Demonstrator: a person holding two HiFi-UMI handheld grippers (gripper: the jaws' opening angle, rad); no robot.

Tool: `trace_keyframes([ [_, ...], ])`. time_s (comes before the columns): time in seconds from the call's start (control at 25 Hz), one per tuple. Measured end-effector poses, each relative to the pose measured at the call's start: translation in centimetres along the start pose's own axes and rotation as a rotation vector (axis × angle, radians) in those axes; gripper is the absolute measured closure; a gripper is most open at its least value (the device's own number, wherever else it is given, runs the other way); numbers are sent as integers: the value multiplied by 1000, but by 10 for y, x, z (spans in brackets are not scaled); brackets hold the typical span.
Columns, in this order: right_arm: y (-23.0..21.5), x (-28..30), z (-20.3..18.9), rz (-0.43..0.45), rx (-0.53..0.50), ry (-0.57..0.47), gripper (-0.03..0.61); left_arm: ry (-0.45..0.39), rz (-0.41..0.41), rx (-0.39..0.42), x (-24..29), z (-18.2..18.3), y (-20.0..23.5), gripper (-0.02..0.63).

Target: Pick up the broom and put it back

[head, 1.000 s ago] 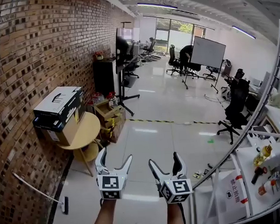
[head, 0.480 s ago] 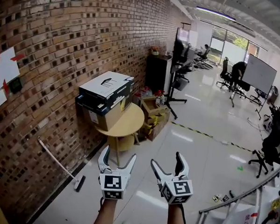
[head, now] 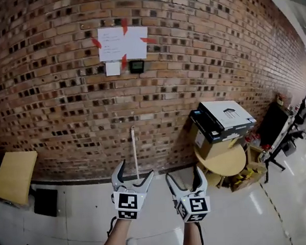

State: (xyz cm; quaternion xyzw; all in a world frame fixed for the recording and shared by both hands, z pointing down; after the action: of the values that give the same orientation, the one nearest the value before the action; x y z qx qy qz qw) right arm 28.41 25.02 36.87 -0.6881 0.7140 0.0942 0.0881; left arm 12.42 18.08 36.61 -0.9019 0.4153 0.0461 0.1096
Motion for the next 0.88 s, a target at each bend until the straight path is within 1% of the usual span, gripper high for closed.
trace_keyframes([
  [0.08,38,34,-6,95,10,-1,101,5,94,5,-14,-3,44,164],
  [0.2,83,72,-16,196,31,3,101,13,204,3,-34,-10,97,164],
  [0.28,102,94,-23,235,57,7,101,24,256,1,-40,-18,126,164],
  [0.4,127,127,-33,275,73,14,101,40,308,1,-44,-29,165,164],
  [0.52,153,162,-39,306,70,11,101,43,338,-20,-40,-37,203,164],
  [0.6,169,185,-43,316,66,7,101,38,342,-29,-32,-41,227,167],
  [0.76,182,228,-52,291,64,0,101,36,306,-21,-1,-50,267,167],
  [0.88,185,255,-63,270,68,14,101,35,295,-37,18,-59,291,167],
])
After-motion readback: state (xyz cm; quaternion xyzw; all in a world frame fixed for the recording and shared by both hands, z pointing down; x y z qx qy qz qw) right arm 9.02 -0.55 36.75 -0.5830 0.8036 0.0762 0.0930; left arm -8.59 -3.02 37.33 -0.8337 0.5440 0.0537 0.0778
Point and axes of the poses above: the fingertips, and each gripper's own axes: x forward along the fingers, y to its left, z out of its top, the point moved 3 cm from there along -x, backward along the fingers, and after that the axes turned 9 degrees about -y, right-handed, at the moved point
